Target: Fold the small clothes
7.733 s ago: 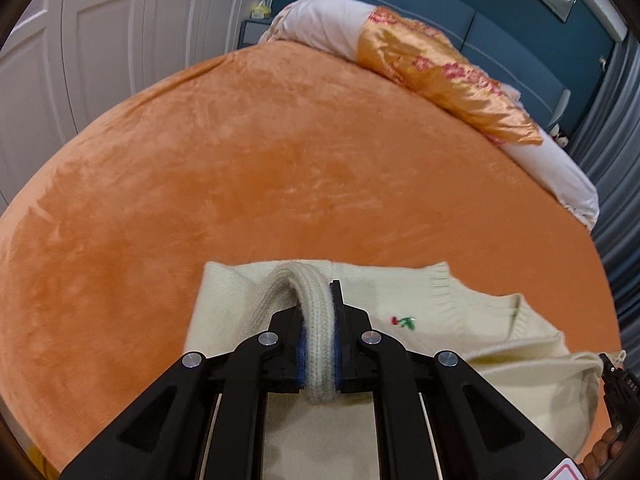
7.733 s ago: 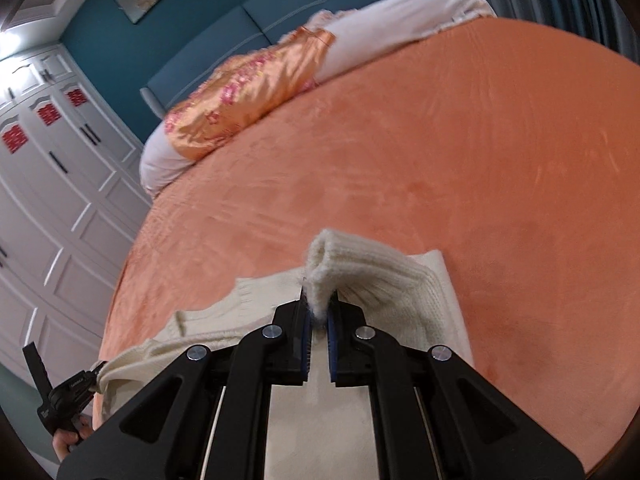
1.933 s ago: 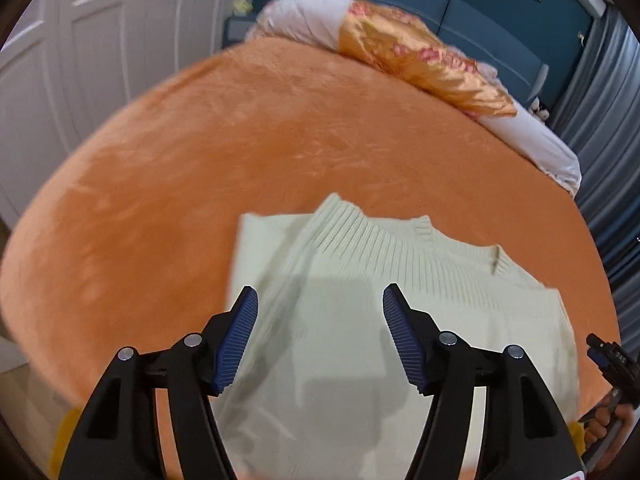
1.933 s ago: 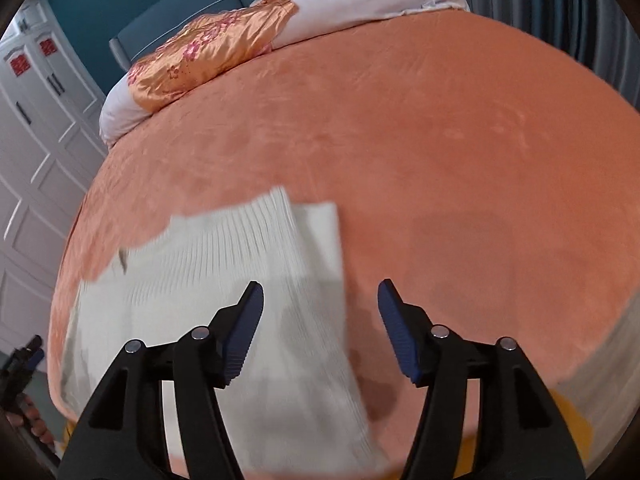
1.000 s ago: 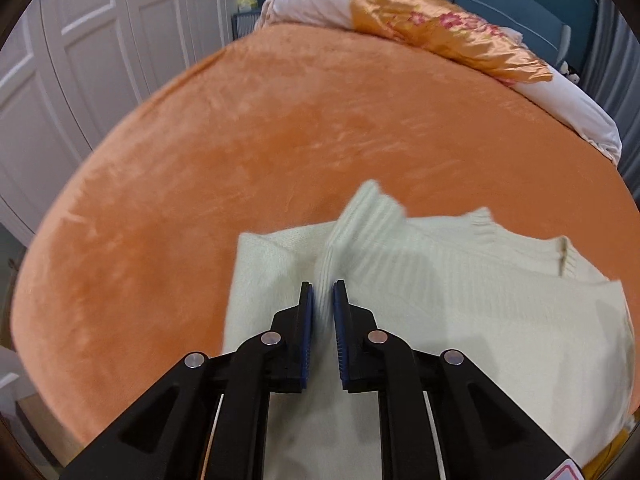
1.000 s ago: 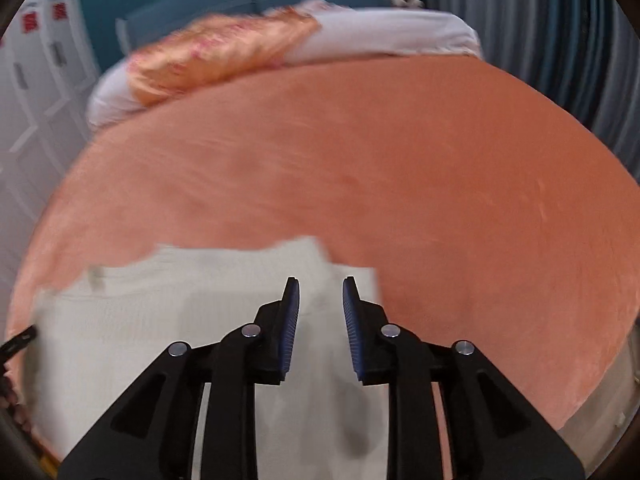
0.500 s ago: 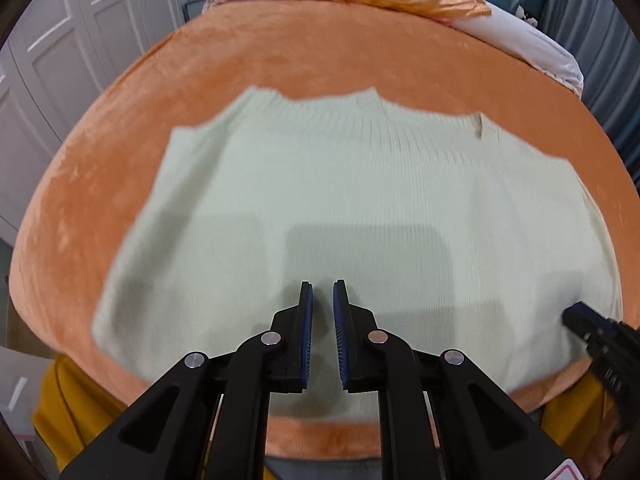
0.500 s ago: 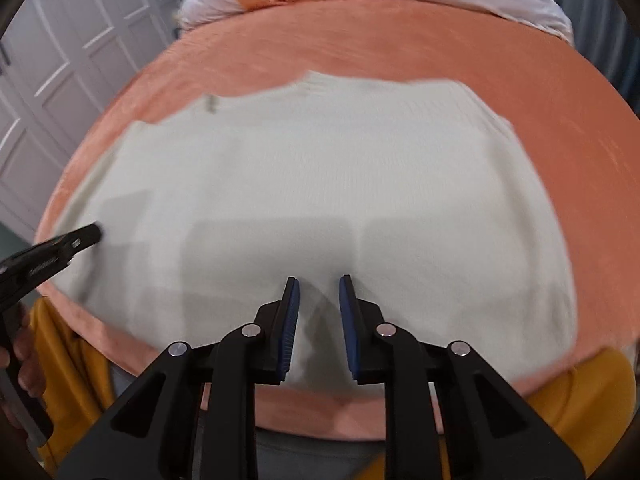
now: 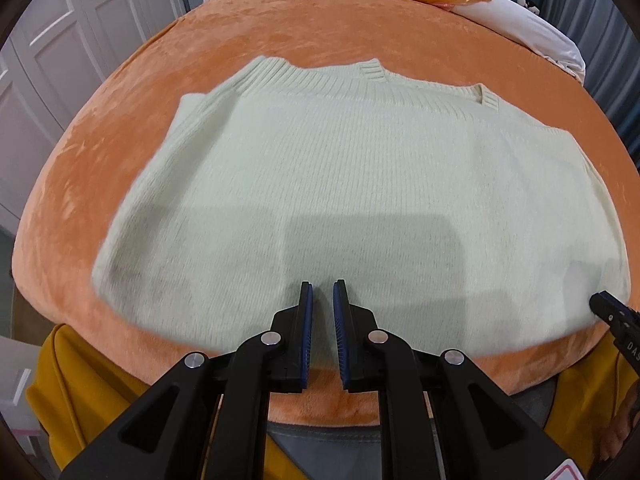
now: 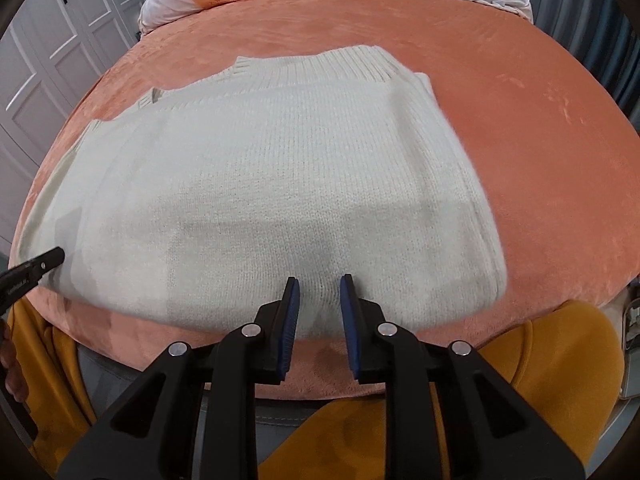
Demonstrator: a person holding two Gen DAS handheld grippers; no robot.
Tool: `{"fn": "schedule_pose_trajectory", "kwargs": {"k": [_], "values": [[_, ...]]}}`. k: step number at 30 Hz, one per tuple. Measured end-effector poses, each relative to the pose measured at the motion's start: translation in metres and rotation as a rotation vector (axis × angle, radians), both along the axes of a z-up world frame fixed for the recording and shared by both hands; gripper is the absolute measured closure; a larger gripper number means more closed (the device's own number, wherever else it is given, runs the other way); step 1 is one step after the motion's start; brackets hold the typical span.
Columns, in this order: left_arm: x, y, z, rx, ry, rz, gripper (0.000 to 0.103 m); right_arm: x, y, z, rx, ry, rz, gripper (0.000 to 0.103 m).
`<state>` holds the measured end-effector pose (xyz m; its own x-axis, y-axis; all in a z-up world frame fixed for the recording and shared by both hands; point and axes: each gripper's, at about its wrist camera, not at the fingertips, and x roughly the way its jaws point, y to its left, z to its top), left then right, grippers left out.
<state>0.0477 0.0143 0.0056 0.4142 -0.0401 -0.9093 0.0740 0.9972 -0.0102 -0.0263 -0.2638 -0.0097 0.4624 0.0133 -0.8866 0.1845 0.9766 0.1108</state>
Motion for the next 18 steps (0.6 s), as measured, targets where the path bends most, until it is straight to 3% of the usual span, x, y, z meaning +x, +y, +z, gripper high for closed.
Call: {"fn": "schedule_pose_trajectory", "kwargs": {"k": [4,7,8,10,11,14,18], "values": [[-0.005,0.007,-0.001,-0.016,-0.001,0.009,0.091,-0.005,-0.006,0.001,0.029,0.000,-0.014,0.083],[-0.013,0.027,0.012,-0.092,-0.035,0.062,0.091,-0.009,-0.010,0.007,0.050,-0.013,-0.039,0.083],[-0.015,0.036,0.017,-0.105,-0.046,0.089,0.087,-0.012,-0.012,0.012,0.047,-0.032,-0.051,0.081],[-0.017,0.053,0.024,-0.105,-0.065,0.137,0.080,-0.017,-0.019,0.023,0.020,-0.074,-0.080,0.057],[-0.018,0.067,0.026,-0.101,-0.077,0.176,0.074,-0.019,-0.026,0.028,0.002,-0.097,-0.104,0.054],[-0.016,0.104,0.024,-0.103,-0.075,0.269,0.069,-0.016,-0.050,0.024,-0.023,-0.076,-0.180,0.053],[-0.011,0.134,0.006,-0.169,-0.016,0.347,0.065,-0.009,-0.080,0.002,0.035,-0.014,-0.265,0.052]]}}
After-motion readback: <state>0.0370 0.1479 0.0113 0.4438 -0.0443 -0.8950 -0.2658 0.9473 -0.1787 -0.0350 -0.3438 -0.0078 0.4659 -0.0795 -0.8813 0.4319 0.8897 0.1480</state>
